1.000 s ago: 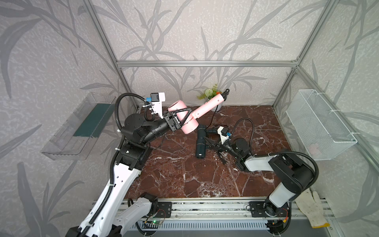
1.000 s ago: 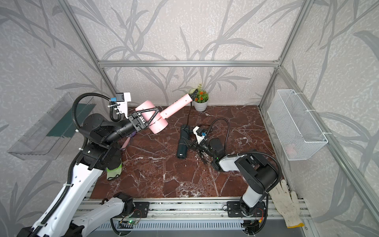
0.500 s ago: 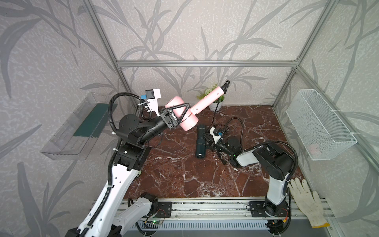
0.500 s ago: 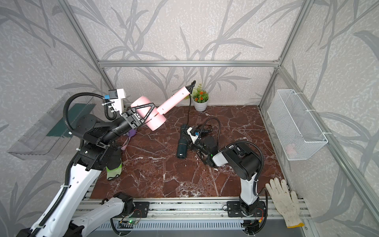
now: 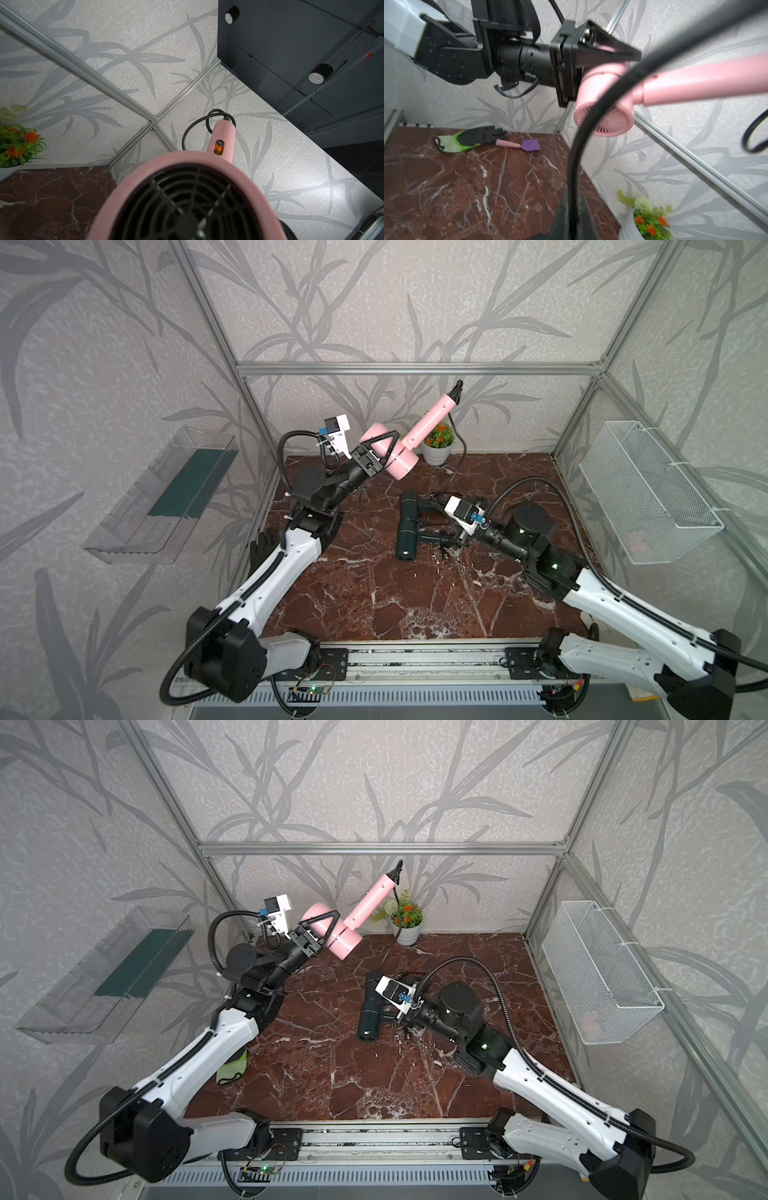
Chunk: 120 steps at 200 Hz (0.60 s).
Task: Wrap the cord around the hair dryer
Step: Wrap the power cord around the hair dryer.
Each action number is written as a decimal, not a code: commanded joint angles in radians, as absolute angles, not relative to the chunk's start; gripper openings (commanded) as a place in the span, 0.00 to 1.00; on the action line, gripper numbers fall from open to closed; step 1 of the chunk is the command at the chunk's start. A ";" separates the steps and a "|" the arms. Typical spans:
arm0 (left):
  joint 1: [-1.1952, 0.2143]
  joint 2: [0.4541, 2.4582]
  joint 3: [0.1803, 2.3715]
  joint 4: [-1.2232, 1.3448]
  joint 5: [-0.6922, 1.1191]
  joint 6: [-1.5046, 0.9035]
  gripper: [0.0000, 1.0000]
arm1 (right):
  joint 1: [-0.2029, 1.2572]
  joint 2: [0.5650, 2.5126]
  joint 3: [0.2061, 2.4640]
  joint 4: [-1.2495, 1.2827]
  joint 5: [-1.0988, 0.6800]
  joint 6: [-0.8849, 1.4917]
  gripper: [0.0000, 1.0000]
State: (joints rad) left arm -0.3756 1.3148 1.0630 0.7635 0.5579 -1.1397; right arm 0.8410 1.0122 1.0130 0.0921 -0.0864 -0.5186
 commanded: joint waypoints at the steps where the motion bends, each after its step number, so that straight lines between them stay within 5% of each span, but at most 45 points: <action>1: -0.418 1.334 1.076 0.979 0.584 -1.171 0.00 | 0.872 1.005 1.144 -0.302 0.078 -0.696 0.00; 99: -0.459 1.352 1.202 0.070 0.755 -0.520 0.00 | 1.067 1.427 2.244 -1.167 0.369 -1.012 0.00; 120: -0.466 1.358 1.222 -0.039 0.838 -0.447 0.00 | 1.097 1.437 2.253 -1.110 0.387 -1.107 0.00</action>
State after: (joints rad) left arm -0.4599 1.3613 1.1641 0.1360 0.7223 -0.6125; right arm 1.0679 1.4048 2.1864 -0.9440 0.3382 -0.9794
